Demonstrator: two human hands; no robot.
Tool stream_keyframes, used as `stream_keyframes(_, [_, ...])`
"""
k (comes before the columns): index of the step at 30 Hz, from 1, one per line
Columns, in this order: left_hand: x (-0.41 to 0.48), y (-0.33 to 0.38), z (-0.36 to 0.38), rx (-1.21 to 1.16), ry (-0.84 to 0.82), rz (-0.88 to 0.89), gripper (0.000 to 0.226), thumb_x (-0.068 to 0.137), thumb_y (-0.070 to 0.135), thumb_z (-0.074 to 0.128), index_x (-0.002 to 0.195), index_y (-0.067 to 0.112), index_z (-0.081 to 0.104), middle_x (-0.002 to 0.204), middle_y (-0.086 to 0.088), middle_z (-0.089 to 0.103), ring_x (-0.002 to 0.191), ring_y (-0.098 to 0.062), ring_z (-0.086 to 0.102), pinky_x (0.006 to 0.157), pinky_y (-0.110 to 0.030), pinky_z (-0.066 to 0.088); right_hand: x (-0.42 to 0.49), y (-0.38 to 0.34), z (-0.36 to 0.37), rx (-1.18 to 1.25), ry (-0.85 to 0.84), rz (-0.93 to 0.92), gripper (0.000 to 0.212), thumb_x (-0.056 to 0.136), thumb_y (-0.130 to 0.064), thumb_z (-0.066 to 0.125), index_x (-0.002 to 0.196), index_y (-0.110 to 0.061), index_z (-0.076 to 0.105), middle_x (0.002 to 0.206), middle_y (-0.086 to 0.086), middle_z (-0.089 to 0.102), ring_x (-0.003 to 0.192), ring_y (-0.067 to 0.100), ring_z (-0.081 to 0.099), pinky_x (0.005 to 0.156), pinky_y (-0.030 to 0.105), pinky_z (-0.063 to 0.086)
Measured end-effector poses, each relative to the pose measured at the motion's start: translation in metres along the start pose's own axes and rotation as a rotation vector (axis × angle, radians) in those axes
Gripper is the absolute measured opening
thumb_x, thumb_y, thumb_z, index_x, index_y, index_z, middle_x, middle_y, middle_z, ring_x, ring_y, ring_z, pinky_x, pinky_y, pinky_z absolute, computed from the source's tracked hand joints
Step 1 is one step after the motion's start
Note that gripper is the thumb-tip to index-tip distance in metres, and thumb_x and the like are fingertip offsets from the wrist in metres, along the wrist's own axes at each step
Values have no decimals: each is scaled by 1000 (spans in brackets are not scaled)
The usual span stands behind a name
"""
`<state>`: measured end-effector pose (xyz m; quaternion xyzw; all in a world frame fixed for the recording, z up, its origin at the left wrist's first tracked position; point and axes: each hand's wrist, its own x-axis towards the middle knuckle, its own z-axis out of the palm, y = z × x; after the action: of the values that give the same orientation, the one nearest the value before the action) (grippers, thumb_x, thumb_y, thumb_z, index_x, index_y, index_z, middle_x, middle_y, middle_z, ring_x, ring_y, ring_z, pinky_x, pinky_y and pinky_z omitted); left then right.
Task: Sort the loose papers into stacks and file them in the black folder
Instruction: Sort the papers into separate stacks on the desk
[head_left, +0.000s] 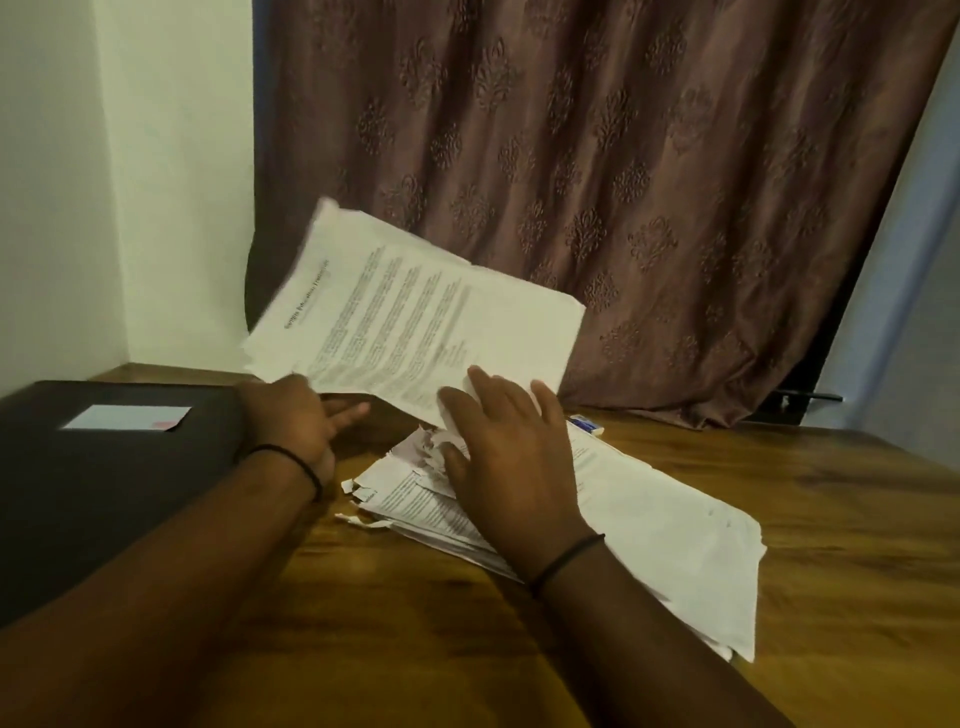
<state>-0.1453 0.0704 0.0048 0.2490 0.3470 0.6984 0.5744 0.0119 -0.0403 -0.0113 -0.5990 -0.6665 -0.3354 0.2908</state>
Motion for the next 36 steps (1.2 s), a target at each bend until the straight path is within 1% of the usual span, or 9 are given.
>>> stream_keyframes(5, [-34,-26,13,296,-348,-176,27,102,14,37,129,10,42,95,-23,71,70,-34,73,60,-46,60,-3,5,0,-184,-61,124,17,78,-18,60,93,-21,68,95,4,67,92,28,64,96,51,40])
stream_keyframes(9, [-49,-33,15,470,-656,-218,20,103,18,45,116,3,50,91,-20,73,75,-30,73,49,-32,56,-1,2,-4,-211,-164,204,15,66,-13,72,60,-20,61,55,2,60,51,28,61,67,37,47])
stream_keyframes(11, [-47,-33,15,526,-647,-156,23,100,27,53,102,5,53,87,-17,73,66,-26,70,47,-29,53,1,8,-8,-257,-214,250,8,75,-14,71,70,-19,68,64,4,68,61,28,66,73,38,48])
stream_keyframes(13, [-37,-35,10,611,-542,-8,25,95,32,61,93,8,56,82,-15,70,62,-25,63,48,-29,49,0,20,-10,-265,-253,321,21,92,-15,51,97,-20,71,90,4,73,87,27,69,89,40,45])
stream_keyframes(16, [-14,-38,-2,1009,-391,361,27,86,37,69,80,13,61,78,-6,67,75,-25,63,67,-36,50,-3,37,-19,-297,-309,423,29,96,-15,42,109,-21,67,106,3,71,100,25,67,93,37,44])
stream_keyframes(18, [-8,-38,-7,1175,-337,446,23,86,33,68,78,12,60,78,-3,64,79,-23,60,66,-32,42,-4,41,-21,-288,-394,475,28,97,-20,42,116,-21,63,114,2,68,106,23,64,92,34,46])
stream_keyframes(27, [-10,-49,-10,1450,-485,461,24,83,40,70,71,22,61,73,5,63,75,-15,58,56,-25,36,-3,31,-6,-129,-682,343,32,100,-29,49,129,-21,60,125,2,65,110,21,61,96,36,48])
stream_keyframes(32, [-8,-54,-12,1570,-547,496,28,80,48,72,93,24,66,97,6,65,92,-14,59,79,-28,49,-2,35,-8,-96,-648,322,37,98,-28,54,135,-27,55,130,1,63,115,21,59,98,38,47])
stream_keyframes(36, [-7,-57,-13,1547,-512,492,23,83,45,69,91,24,67,99,5,67,93,-16,60,82,-30,50,-3,34,-7,-43,-647,273,45,100,-33,48,145,-33,42,136,2,60,117,23,59,97,38,48])
